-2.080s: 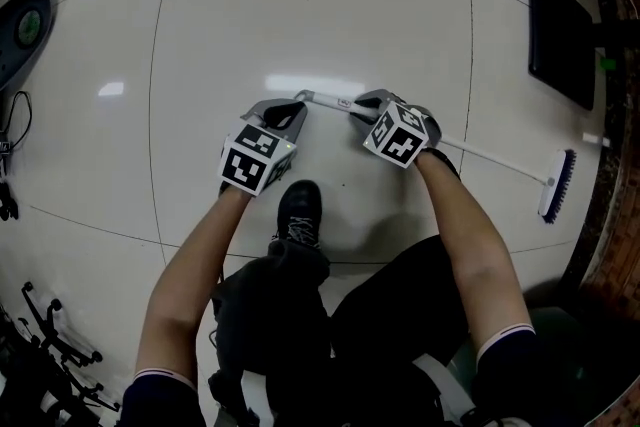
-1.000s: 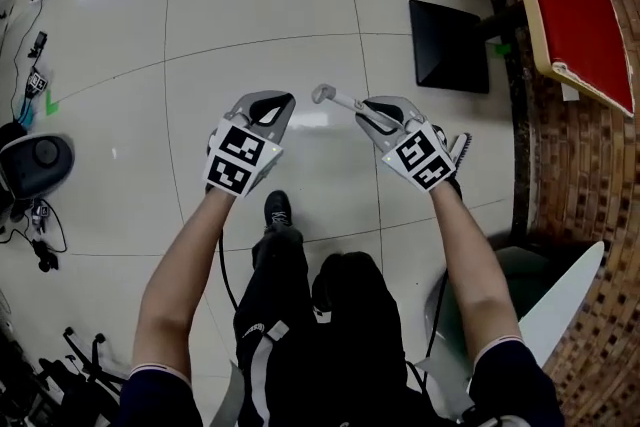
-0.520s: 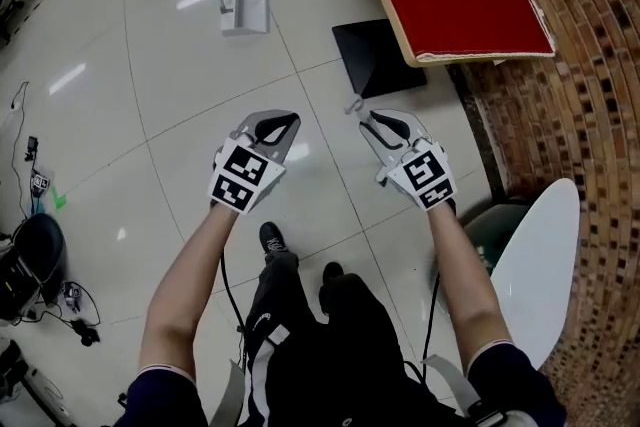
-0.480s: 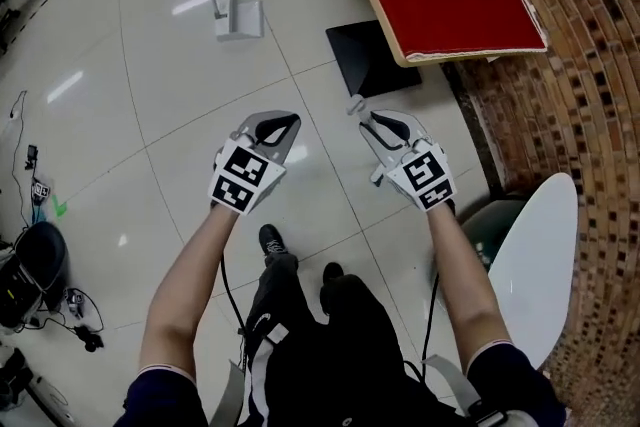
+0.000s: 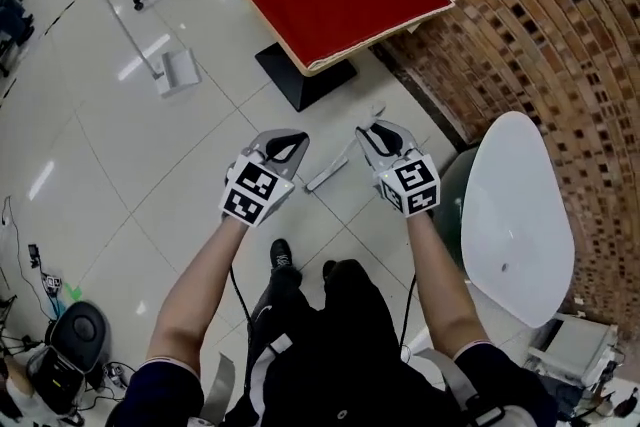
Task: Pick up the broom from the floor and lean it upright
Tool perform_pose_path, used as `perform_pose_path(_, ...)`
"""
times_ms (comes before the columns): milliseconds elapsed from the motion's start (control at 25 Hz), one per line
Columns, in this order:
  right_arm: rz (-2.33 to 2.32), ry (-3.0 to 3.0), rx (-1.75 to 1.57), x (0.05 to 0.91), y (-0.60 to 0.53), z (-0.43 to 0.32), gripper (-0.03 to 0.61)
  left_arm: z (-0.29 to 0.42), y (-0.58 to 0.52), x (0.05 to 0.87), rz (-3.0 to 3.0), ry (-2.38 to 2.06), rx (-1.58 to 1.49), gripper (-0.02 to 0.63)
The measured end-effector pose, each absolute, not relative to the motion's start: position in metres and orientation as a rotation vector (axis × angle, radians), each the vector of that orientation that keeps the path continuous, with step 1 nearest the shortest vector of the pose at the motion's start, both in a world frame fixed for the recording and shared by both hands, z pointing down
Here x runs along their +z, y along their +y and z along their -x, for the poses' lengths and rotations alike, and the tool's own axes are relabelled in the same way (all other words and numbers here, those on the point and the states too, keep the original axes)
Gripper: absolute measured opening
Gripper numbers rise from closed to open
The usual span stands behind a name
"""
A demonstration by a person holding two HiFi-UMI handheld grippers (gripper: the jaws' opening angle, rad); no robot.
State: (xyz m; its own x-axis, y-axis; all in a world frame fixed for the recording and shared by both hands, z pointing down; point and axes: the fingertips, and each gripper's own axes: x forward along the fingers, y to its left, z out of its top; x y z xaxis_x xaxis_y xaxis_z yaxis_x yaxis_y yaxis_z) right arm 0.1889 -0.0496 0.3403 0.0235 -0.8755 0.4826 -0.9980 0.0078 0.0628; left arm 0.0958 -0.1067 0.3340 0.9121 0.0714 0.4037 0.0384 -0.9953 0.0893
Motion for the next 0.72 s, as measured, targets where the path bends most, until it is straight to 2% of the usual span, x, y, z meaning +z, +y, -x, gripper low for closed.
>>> perform_pose_path(280,-2.239,-1.793,0.57,0.321,-0.003,-0.25,0.091,-0.173,-0.071,0.322,-3.014,0.333,0.686,0.001)
perform_pose_path(720,-2.446,-1.693,0.651,0.305,0.023,-0.366,0.089,-0.311,-0.032,0.313,-2.995,0.396,0.726,0.002)
